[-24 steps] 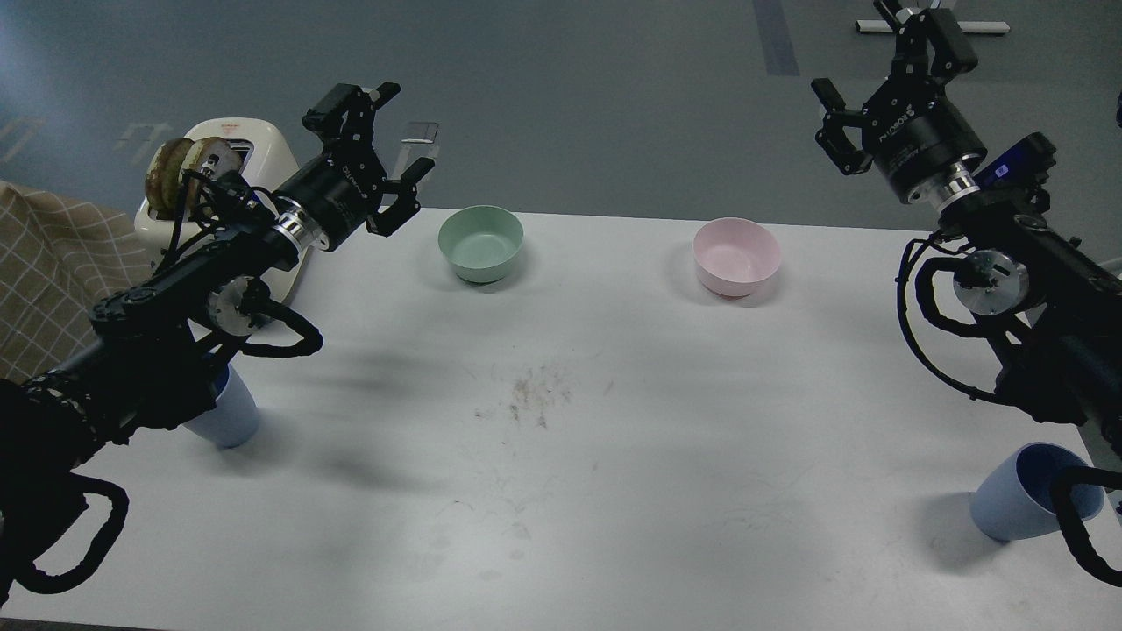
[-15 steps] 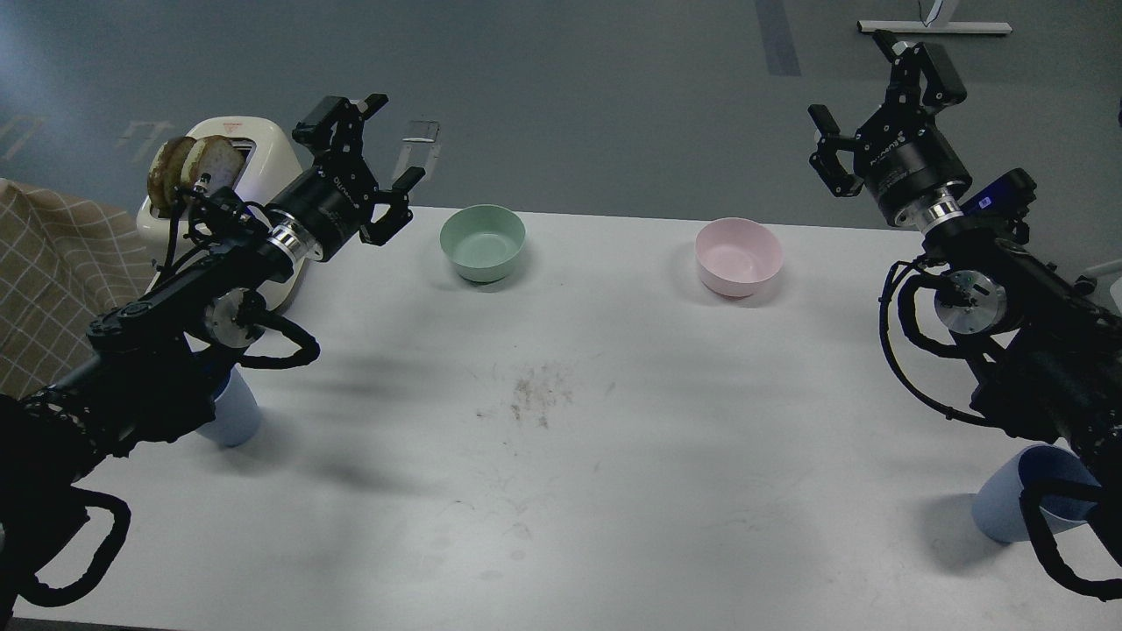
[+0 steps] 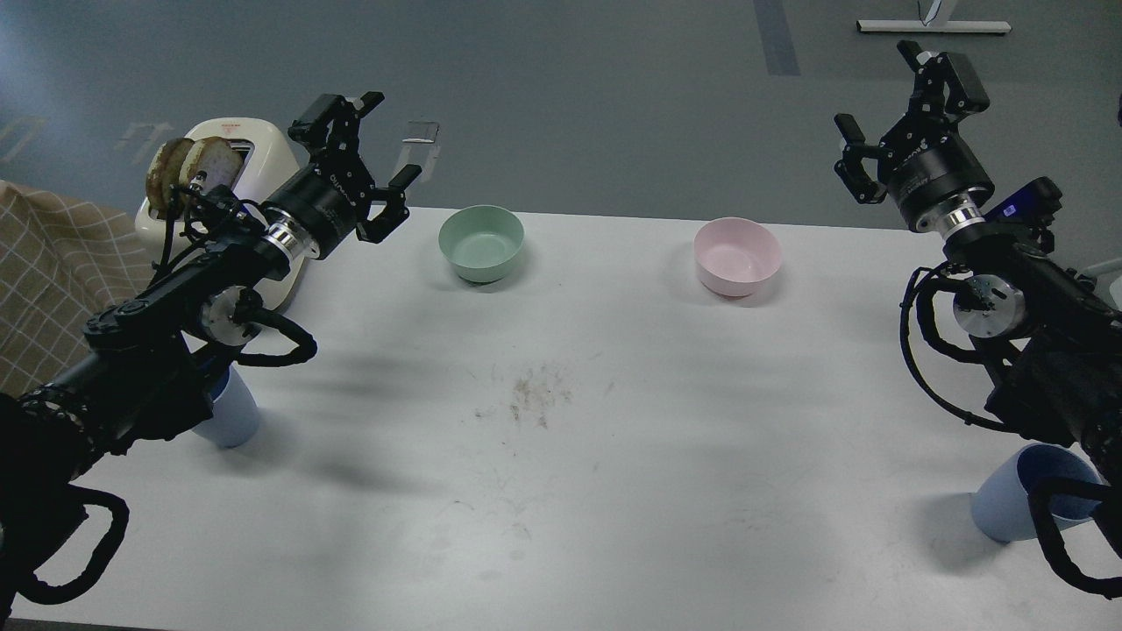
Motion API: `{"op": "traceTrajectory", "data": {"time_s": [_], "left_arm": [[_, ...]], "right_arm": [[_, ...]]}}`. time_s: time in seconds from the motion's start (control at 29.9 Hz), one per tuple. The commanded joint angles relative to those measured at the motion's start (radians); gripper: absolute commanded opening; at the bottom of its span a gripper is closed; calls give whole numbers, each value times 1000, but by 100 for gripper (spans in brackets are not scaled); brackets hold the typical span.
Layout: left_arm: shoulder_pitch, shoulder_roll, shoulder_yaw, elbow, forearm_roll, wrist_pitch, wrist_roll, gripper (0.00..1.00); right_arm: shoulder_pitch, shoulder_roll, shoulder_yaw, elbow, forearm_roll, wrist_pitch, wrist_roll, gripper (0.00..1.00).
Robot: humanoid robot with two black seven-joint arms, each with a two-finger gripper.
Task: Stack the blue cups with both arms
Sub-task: 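Raise the left gripper away from the toaster and open it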
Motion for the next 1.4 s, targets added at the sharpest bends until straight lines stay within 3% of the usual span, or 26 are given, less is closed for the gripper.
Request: {"op": "traceTrajectory", "data": {"time_s": [0.0,0.13,0.2,0.23,0.27,1.37], "left_arm": [[-3,-1,0,0,2,0,-5,98],[-3,4,0,-2,0,0,-10,98],[-3,12,3,-12,3,0,-37,98],[-3,15,2,-14,3,0,-78,98],[-3,18,2,-14,3,0,-83,98],[-22,45,-11,-60,3,0,-83,98]], "right_arm": [[-3,7,-3,-1,0,0,0,100],[2,23,-23,-1,0,0,0,100],[3,44,-39,-3,0,0,0,100],[3,46,-46,-4,0,0,0,100],[5,46,-46,-12,0,0,0,100],[111,105,-44,-111,-2,0,0,100]]}}
